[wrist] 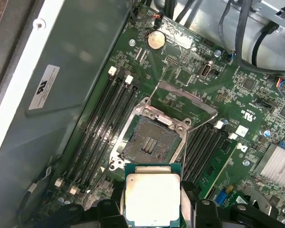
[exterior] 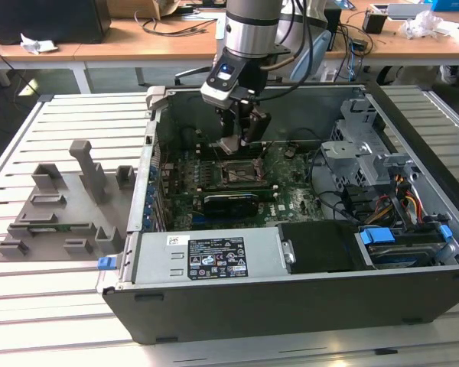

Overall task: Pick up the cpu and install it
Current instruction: 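Place the cpu into insertion slot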

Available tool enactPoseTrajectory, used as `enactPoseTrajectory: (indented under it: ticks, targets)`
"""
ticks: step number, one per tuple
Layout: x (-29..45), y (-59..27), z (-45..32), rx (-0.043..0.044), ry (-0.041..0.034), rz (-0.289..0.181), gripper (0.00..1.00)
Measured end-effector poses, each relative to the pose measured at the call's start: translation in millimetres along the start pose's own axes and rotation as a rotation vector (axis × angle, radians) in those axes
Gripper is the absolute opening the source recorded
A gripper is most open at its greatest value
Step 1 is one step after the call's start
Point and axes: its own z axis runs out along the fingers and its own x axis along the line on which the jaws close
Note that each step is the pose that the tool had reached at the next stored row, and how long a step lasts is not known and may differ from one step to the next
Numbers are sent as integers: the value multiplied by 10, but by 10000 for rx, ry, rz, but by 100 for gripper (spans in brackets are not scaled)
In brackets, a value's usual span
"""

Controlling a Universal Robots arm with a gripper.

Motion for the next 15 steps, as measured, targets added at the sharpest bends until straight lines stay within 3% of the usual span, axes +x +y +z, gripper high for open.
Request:
enactPoseTrajectory:
  ticks: [15]
  targets:
    - [0, 0, 0, 9, 63, 646, 55]
